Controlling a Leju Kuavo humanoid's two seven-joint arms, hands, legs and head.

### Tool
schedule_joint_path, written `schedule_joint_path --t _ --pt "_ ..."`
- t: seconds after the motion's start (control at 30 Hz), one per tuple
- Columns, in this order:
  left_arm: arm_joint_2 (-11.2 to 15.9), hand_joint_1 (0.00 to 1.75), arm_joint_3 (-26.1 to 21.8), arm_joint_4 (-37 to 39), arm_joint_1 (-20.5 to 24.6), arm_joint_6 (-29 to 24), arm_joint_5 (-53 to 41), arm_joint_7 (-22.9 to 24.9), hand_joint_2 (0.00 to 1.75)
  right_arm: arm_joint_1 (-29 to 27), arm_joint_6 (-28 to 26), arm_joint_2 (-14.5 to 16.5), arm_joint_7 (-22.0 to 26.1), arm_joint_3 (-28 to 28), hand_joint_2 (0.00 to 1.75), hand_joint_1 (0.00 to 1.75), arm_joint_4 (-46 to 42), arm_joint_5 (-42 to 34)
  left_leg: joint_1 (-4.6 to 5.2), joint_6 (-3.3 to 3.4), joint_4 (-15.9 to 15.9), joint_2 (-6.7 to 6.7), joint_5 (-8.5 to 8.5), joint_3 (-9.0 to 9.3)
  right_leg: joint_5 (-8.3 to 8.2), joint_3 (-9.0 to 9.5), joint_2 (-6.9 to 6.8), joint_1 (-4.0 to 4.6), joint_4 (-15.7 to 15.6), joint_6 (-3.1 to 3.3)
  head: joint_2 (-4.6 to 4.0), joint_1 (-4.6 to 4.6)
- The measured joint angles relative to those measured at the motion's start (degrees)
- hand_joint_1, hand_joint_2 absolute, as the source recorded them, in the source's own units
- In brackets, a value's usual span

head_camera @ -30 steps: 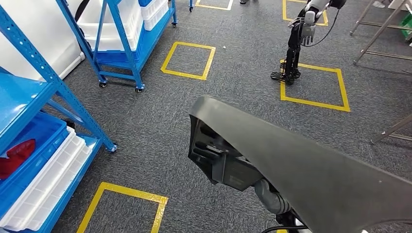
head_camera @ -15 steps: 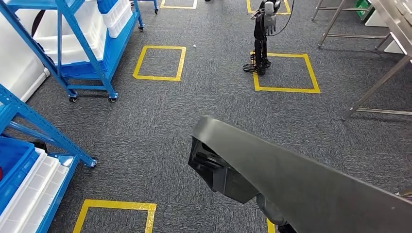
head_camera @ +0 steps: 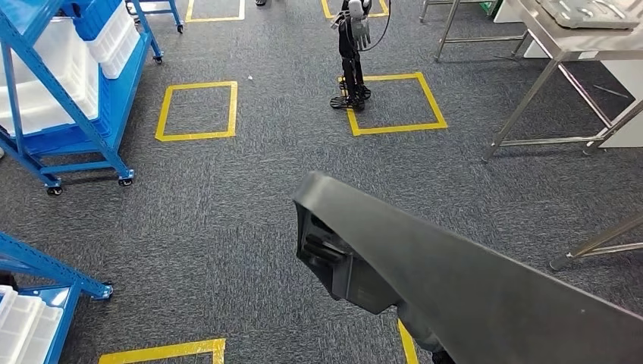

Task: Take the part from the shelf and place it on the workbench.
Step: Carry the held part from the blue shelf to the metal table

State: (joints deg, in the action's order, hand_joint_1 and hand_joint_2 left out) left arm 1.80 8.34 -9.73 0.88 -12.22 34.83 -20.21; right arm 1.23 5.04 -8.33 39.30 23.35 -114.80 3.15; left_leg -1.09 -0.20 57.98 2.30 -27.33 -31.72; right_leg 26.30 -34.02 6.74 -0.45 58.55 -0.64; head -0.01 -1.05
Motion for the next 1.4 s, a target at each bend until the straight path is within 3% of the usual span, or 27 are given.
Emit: schedule_joint_path --t 0.03,0.1,0.17,0.2,0.23,0.27,0.33,0.4,0.47,0.53,0.57,0.63,0.7,0.73,0.77,0.83,0.87,0.93,1.0,1.07,1.13,1.2,1.23,1.27,1.3,1.33,1.4 --pt "-0.02 0.00 0.01 0.00 0.08 0.03 0.01 -0.16 1.75 0.11 -0.05 -0.01 0.00 0.01 1.75 1.75 0.13 0.04 -0.01 0.40 -0.27 -0.67 0.16 0.13 0.86 -0.67 -1.38 0.01 1.34 -0.27 0.00 -0.13" --pt "0.00 0.00 0.01 0.00 0.03 0.18 0.03 -0.38 1.75 0.39 -0.07 -0.02 0.00 0.03 1.75 1.75 0.37 0.10 0.07 0.90 -0.56 -1.98 0.27 0.24 3.96 -3.45 -4.81 0.04 7.07 -0.70 0.00 -0.36" --pt "0.03 0.00 0.01 0.00 -0.09 0.42 0.06 -0.55 1.75 0.53 -0.05 -0.03 0.00 0.05 1.75 1.75 0.73 0.19 0.25 1.05 -0.54 -3.37 0.11 0.25 6.59 -7.02 -6.01 -0.18 14.04 -1.04 0.00 -0.40" --pt "0.02 0.00 0.01 0.00 -0.10 0.51 0.11 -0.65 1.75 0.52 -0.03 -0.05 0.00 0.06 1.75 1.75 0.92 0.21 0.30 1.04 -0.53 -4.08 0.00 0.29 6.61 -7.84 -6.18 -0.28 15.47 -1.13 0.00 -0.40" --pt "-0.01 0.00 0.01 0.00 -0.07 0.58 0.16 -0.75 1.75 0.52 0.02 -0.07 0.00 0.07 1.75 1.75 1.11 0.17 0.33 0.98 -0.53 -4.79 -0.12 0.37 5.60 -7.55 -6.38 -0.34 14.70 -1.14 0.01 -0.41" --pt "-0.07 0.00 0.01 0.00 -0.01 0.61 0.25 -0.83 1.75 0.56 0.14 -0.08 0.00 0.08 1.75 1.75 1.25 0.05 0.33 0.87 -0.53 -5.41 -0.26 0.54 3.70 -5.93 -6.87 -0.33 11.45 -1.05 0.01 -0.41" --pt "-0.19 0.00 0.01 0.00 0.10 0.58 0.37 -0.90 1.75 0.91 0.75 -0.08 0.00 0.11 1.75 1.75 1.46 -0.45 0.50 0.44 -0.49 -6.54 -0.66 0.97 0.51 -1.78 -9.20 0.07 3.30 -0.54 0.00 -0.42" --pt "-0.26 0.00 0.01 0.00 0.16 0.54 0.42 -0.90 1.75 1.54 1.44 -0.08 0.00 0.28 1.75 1.75 1.69 -1.00 0.71 -0.12 -0.47 -7.58 -1.04 1.30 -0.23 -0.05 -10.35 0.62 -0.29 0.18 0.00 -0.37" --pt "-0.31 0.00 0.01 -0.01 0.32 0.68 0.40 -1.05 1.75 1.91 1.64 -0.08 0.00 0.45 1.75 1.75 1.92 -1.20 0.75 -0.72 -0.60 -8.67 -1.32 1.63 -0.25 -0.03 -9.06 0.75 -0.49 0.83 0.01 -0.33" --pt "-0.37 0.00 0.01 -0.03 0.50 0.85 0.39 -1.39 1.75 2.10 1.41 -0.08 0.01 0.54 1.75 1.75 2.05 -1.21 0.55 -1.26 0.58 -7.61 -2.46 1.55 -0.49 0.41 -7.87 0.47 -1.08 1.48 0.01 -0.28" --pt "-0.39 0.00 0.01 -0.04 0.52 0.87 0.38 -1.52 1.75 2.27 1.15 -0.07 0.01 0.60 1.75 1.75 2.12 -1.21 0.45 -1.43 2.78 -6.30 -3.82 0.69 -0.61 0.68 -7.32 0.28 -1.37 1.81 0.00 -0.16" --pt "-0.43 0.00 0.01 -0.04 0.39 0.72 0.39 -1.53 1.75 2.58 0.47 -0.05 0.00 0.70 1.75 1.75 2.27 -1.21 0.28 -1.56 10.16 -3.65 -7.30 -2.78 -0.57 0.87 -6.22 0.30 -1.45 2.22 -0.01 0.10" --pt "-0.42 0.00 0.01 -0.04 0.26 0.43 0.40 -1.21 1.75 2.58 -0.06 -0.04 0.00 0.79 1.75 1.75 2.45 -1.14 0.26 -1.64 15.82 -2.89 -8.60 -5.99 -0.49 0.97 -4.71 0.42 -1.38 2.34 -0.01 0.21" --pt "-0.42 0.00 0.01 -0.04 0.18 0.28 0.41 -1.02 1.75 2.56 -0.25 -0.04 0.00 0.83 1.75 1.75 2.51 -1.09 0.27 -1.59 15.68 -2.75 -7.55 -6.30 -0.45 1.06 -3.86 0.46 -1.33 2.32 -0.01 0.23" --pt "-0.42 0.00 0.01 -0.04 0.12 0.13 0.42 -0.83 1.75 2.56 -0.39 -0.03 0.00 0.86 1.75 1.75 2.56 -1.03 0.26 -1.48 13.27 -2.53 -5.47 -5.57 -0.39 1.18 -3.00 0.45 -1.26 2.23 -0.01 0.25" --pt "-0.39 0.00 0.01 -0.03 0.06 -0.16 0.47 -0.58 1.75 2.65 -0.64 0.02 0.00 0.91 1.75 1.75 2.63 -0.98 0.16 -1.19 5.29 -0.56 -1.03 -2.57 -0.14 1.27 -1.47 0.45 -0.97 1.86 -0.01 0.28" --pt "-0.38 0.00 0.01 -0.02 0.10 -0.27 0.50 -0.53 1.75 2.73 -0.74 0.04 0.00 0.93 1.75 1.75 2.68 -0.98 0.10 -1.08 2.30 0.57 0.14 -1.40 -0.06 1.13 -0.81 0.42 -0.77 1.59 -0.01 0.27" --pt "-0.38 0.00 0.01 0.00 0.23 -0.31 0.56 -0.59 1.75 2.84 -0.87 0.08 0.00 0.94 1.75 1.75 2.83 -0.97 0.18 -0.78 0.26 1.62 0.30 -0.59 -0.11 0.68 0.33 0.25 -0.61 0.93 -0.01 0.29" --pt "-0.46 0.00 0.01 -0.01 0.48 -0.02 0.56 -0.87 1.75 2.69 -0.92 0.09 0.00 0.91 1.75 1.75 2.93 -0.94 0.20 -0.15 -0.19 0.41 0.49 -0.34 -0.15 0.44 0.97 0.11 -0.59 0.21 0.00 0.32" --pt "-0.58 0.00 0.01 -0.02 0.56 0.44 0.42 -1.20 1.75 2.27 -1.03 0.09 0.01 0.77 1.75 1.75 2.97 -0.74 0.02 0.59 -0.86 -0.99 0.78 -0.01 1.45 -0.75 -1.37 0.30 1.85 -0.29 -0.01 0.02" --pt "-0.62 0.00 0.01 -0.02 0.42 0.77 0.23 -1.35 1.75 1.41 -1.25 0.09 0.01 0.54 1.75 1.75 2.96 -0.22 0.12 1.02 -1.10 -2.34 0.78 0.09 4.92 -4.15 -4.82 0.25 8.65 -0.63 -0.01 -0.30" --pt "-0.62 0.00 0.01 -0.02 0.29 0.88 0.13 -1.16 1.75 0.13 -1.67 0.09 0.00 0.31 1.75 1.75 2.98 0.41 0.24 1.11 -1.08 -3.78 0.61 0.11 6.99 -7.52 -6.01 -0.07 15.09 -0.96 0.00 -0.36" --pt "-0.64 0.00 0.01 -0.02 0.28 0.89 0.11 -1.02 1.75 -0.47 -1.91 0.09 0.00 0.19 1.75 1.75 3.00 0.64 0.26 1.07 -1.07 -4.52 0.50 0.16 6.48 -7.86 -6.26 -0.22 15.57 -1.08 0.00 -0.37" --pt "-0.68 0.00 0.01 -0.02 0.32 0.89 0.09 -0.82 1.75 -0.90 -2.14 0.09 0.00 0.04 1.75 1.75 3.02 0.82 0.26 0.97 -1.05 -5.23 0.37 0.28 4.95 -6.88 -6.61 -0.32 13.53 -1.12 0.01 -0.39" --pt "-0.72 0.00 0.01 -0.02 0.37 0.89 0.08 -0.70 1.75 -1.14 -2.32 0.09 0.00 -0.12 1.75 1.75 3.03 0.92 0.26 0.82 -1.03 -5.90 0.22 0.47 2.87 -4.86 -7.38 -0.34 9.60 -1.07 0.01 -0.40" --pt "-0.76 0.00 0.01 -0.02 0.42 0.88 0.07 -0.61 1.75 -1.21 -2.51 0.09 0.00 -0.31 1.75 1.75 3.03 0.97 0.35 0.61 -1.00 -6.50 0.02 0.69 1.25 -2.59 -8.95 -0.18 5.19 -0.84 0.00 -0.40" --pt "-0.81 0.00 0.02 -0.02 0.47 0.88 0.01 -0.50 1.75 -1.15 -3.03 0.09 -0.02 -0.70 1.75 1.75 3.03 0.97 0.62 0.04 -0.93 -7.60 -0.37 1.09 -0.30 0.23 -11.08 0.28 -0.32 -0.23 0.00 -0.31"
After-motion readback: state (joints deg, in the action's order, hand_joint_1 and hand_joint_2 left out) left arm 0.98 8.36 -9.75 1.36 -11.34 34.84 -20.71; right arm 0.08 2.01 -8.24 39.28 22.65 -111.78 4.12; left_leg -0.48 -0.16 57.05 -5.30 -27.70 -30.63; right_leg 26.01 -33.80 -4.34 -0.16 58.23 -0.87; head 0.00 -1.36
